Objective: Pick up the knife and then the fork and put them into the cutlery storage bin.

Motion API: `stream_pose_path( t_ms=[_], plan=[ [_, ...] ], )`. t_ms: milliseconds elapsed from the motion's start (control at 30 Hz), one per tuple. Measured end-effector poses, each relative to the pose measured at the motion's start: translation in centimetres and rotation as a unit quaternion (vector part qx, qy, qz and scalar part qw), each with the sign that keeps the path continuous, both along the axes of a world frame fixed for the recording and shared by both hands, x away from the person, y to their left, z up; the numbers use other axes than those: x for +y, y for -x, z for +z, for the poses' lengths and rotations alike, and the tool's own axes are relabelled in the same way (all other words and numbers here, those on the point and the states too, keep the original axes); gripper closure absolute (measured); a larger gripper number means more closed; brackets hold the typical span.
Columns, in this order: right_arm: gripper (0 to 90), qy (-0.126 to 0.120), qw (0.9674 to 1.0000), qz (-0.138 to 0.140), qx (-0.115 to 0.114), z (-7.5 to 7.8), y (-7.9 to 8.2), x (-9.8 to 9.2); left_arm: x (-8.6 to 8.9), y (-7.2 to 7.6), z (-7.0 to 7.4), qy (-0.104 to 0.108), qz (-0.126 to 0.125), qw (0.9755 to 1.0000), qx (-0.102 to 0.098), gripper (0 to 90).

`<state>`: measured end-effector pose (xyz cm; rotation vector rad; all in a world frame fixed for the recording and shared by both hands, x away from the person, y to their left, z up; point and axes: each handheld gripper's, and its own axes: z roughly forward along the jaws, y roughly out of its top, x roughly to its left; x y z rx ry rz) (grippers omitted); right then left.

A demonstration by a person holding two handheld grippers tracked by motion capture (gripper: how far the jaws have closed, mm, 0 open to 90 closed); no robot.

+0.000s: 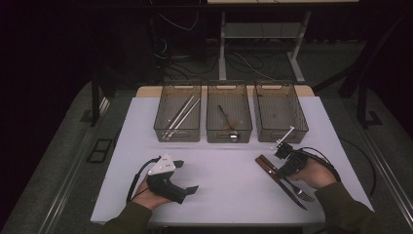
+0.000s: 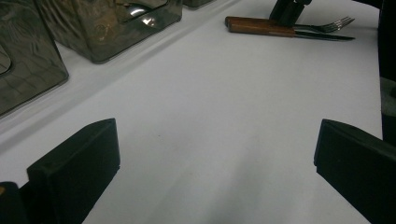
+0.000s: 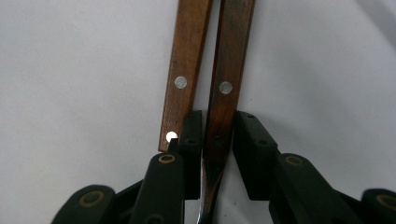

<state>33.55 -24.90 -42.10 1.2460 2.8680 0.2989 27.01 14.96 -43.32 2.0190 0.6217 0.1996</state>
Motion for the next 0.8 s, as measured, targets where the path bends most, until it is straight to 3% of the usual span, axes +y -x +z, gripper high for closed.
stream_pose_path(
  t_ms=[100, 267, 633, 800],
  plan=[
    [73.6, 0.02, 0.9996, 0.002, 0.018, 0.0, -0.5, 0.5, 0.0, 0.0, 0.0, 0.001, 0.001, 1.0, -0.001, 0.0],
    [77.1, 0.039, 0.9989, 0.0, 0.025, 0.1, -0.8, 1.0, 0.0, 0.0, 0.0, 0.0, 0.0, 1.0, -0.001, 0.0],
    [77.4, 0.007, 0.9999, 0.0, 0.012, 0.1, -0.5, 0.0, 0.0, 0.0, 0.0, 0.0, 0.0, 1.0, -0.001, 0.0],
    [77.4, -0.008, 0.9999, -0.007, -0.007, 0.5, -0.2, -0.7, 0.0, 0.0, 0.0, -0.001, -0.001, 1.0, 0.0, 0.0]
  ],
)
